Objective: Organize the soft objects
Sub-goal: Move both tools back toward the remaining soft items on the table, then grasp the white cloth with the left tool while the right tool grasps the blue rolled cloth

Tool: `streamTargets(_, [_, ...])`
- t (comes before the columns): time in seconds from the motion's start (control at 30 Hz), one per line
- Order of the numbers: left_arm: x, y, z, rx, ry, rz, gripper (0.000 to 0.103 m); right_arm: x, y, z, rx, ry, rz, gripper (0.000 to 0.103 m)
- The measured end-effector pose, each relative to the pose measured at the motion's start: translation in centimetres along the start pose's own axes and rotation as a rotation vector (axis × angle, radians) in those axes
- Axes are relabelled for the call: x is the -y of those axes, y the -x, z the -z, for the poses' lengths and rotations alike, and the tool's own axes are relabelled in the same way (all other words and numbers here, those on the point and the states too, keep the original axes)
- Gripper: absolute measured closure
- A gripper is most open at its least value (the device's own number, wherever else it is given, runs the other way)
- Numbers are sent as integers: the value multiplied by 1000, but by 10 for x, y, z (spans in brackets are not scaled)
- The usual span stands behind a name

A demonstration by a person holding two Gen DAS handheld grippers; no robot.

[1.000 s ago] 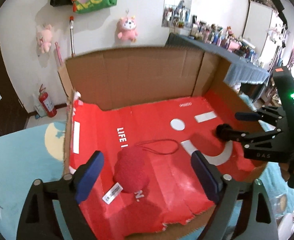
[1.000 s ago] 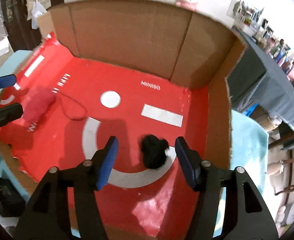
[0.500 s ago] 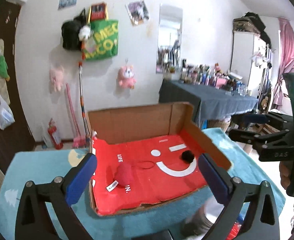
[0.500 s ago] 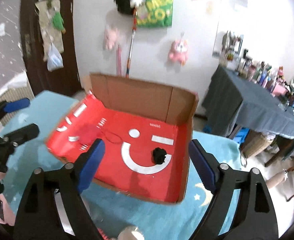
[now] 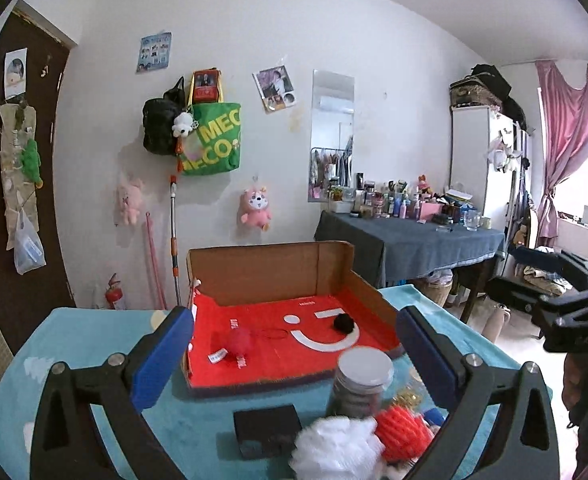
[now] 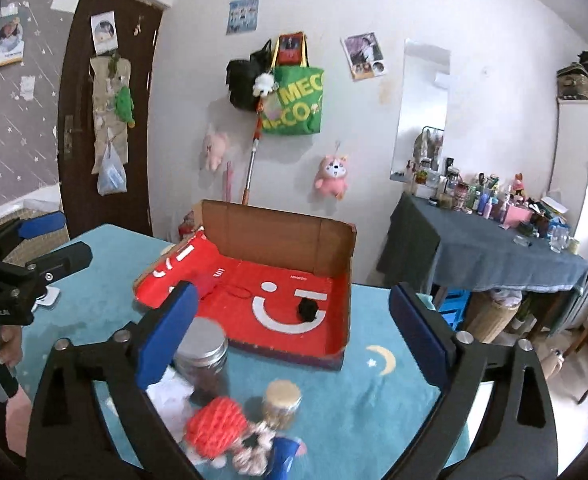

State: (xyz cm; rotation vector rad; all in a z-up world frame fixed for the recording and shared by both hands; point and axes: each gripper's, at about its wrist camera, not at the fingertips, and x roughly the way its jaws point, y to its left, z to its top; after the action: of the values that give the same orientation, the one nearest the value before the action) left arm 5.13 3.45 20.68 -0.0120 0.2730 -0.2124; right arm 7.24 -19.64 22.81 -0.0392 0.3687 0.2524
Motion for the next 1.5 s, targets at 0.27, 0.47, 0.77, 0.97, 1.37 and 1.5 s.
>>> streamTargets(0.27, [13, 26, 44, 23, 21, -36, 0, -12, 26, 56, -1, -49, 20, 4])
streamTargets(0.47, [26, 25, 77, -1, -17, -50, 0, -10, 30, 89, -9, -98, 51, 4])
streamTargets(0.77, [22, 6, 119, -115, 37, -20, 0, -15, 15, 133, -75, -133, 49, 4])
streamTargets(0.97, [12, -12, 148, -236, 88, -17, 0, -13, -9, 160, -167, -173, 28, 4])
streamTargets(1.37, [-9, -31, 171, -357, 109, -72, 1, 1, -35, 190, -262, -179, 88, 5])
streamTargets(1.5, [-10, -40, 176, -409, 112, -49, 16, 1, -39, 195, -272, -157, 83, 17])
